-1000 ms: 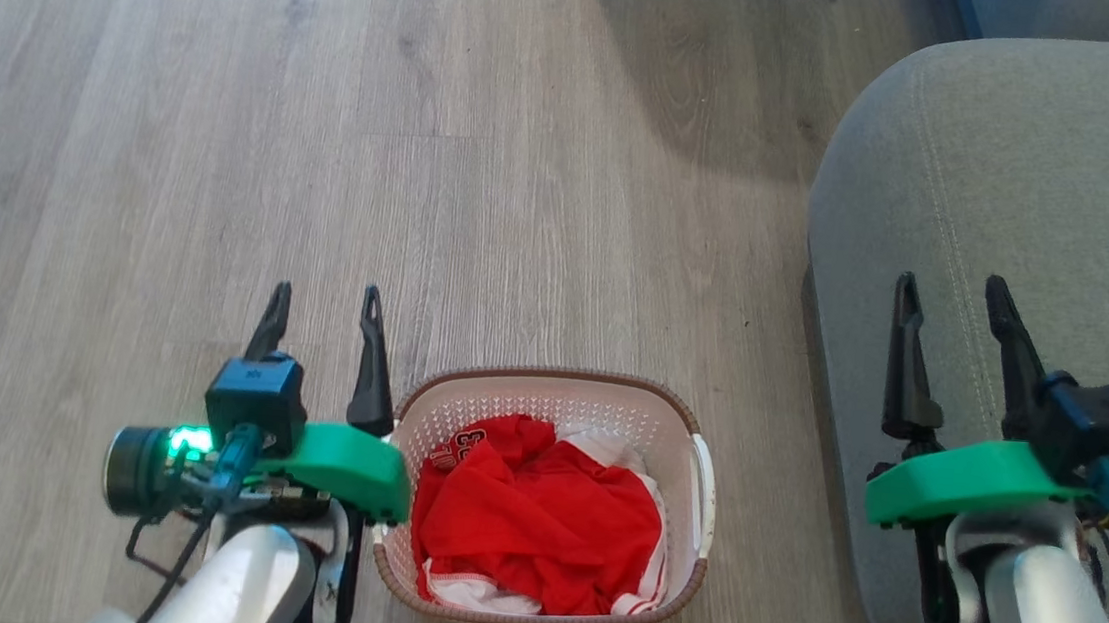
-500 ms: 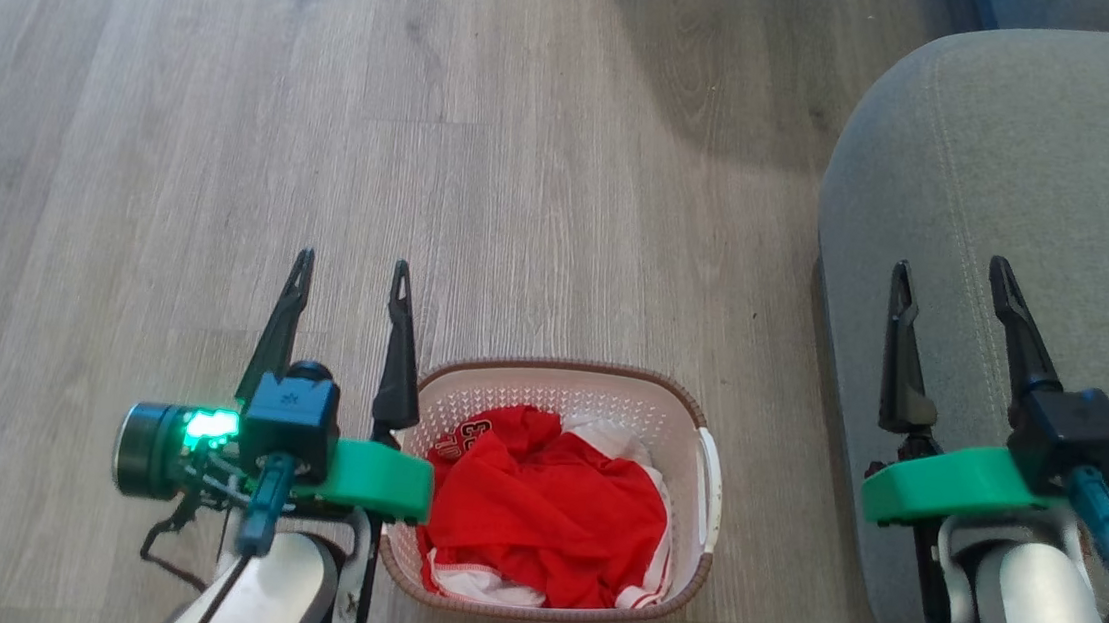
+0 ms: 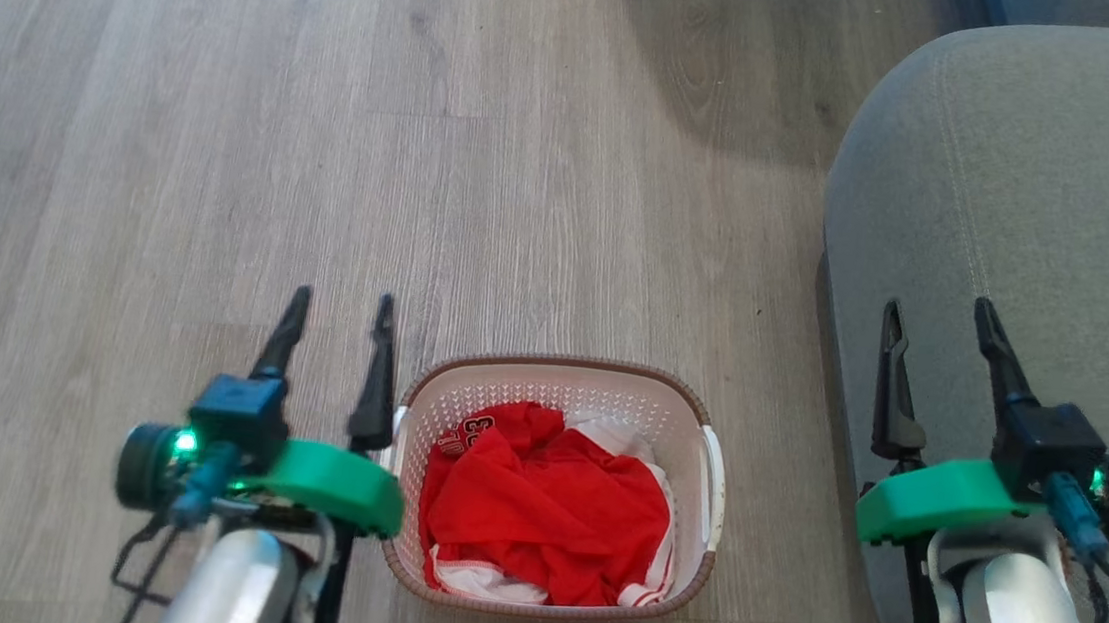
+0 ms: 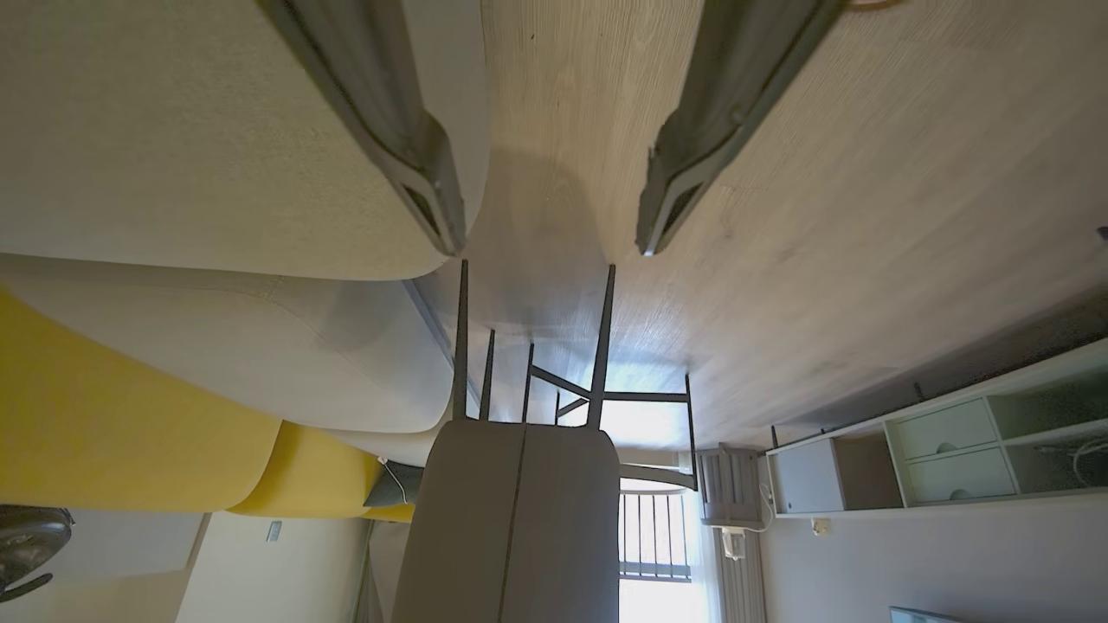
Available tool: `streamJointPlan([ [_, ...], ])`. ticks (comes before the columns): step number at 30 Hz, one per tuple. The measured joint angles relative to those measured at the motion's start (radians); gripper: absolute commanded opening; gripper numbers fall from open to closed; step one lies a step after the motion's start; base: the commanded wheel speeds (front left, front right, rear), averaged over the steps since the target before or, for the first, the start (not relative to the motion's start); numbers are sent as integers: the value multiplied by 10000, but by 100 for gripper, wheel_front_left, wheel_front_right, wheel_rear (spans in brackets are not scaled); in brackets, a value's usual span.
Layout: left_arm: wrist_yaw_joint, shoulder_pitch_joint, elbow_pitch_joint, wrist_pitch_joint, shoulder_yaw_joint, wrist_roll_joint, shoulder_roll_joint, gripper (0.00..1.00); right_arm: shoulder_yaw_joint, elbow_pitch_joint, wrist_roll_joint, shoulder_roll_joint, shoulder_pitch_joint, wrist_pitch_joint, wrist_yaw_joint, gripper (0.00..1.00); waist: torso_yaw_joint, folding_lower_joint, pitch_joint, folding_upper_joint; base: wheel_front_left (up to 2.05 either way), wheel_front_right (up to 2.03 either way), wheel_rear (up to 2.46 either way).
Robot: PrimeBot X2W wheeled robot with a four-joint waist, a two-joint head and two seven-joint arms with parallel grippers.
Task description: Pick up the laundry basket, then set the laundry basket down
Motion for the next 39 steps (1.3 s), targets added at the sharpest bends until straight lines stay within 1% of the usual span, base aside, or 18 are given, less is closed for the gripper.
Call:
streamJointPlan([
  [3,-485,89,232,0,652,-173,-138,100,6,309,38,2,-6,-2,0,100,9,0,-1,0,0,0,0],
  [5,-713,86,399,0,872,-125,-148,100,33,510,17,2,-9,0,0,100,9,0,2,0,0,0,0],
  [7,-803,86,523,0,853,247,-150,100,92,596,19,4,-14,-2,0,100,5,0,20,0,0,0,0],
  [9,-840,85,531,0,809,219,-176,100,125,756,17,2,-62,0,0,100,0,0,20,0,0,0,0],
  [15,-796,86,531,0,608,199,-182,100,196,867,17,2,-150,0,0,100,-35,0,48,0,0,0,0],
  [24,-761,85,589,0,579,209,-188,100,221,959,17,2,-157,-2,0,100,-70,0,102,0,0,0,0],
  [27,-585,75,696,0,598,-71,-190,100,213,963,21,2,-173,-2,0,100,-59,0,215,0,0,0,0],
  [30,-573,33,905,0,564,-109,-190,100,184,1039,33,4,-304,0,0,100,-40,0,436,0,0,0,0],
  [32,-571,-48,1072,0,516,-161,-190,100,199,1258,119,2,-478,-10,0,100,-21,0,635,0,0,0,0],
  [35,-493,-359,1455,0,441,-334,-194,100,384,1990,232,4,-709,-19,0,100,12,0,1012,0,0,0,0],
  [39,-508,-1011,2255,2,163,-341,-219,100,487,2834,196,2,-1261,-19,0,100,56,0,1649,0,0,0,0],
])
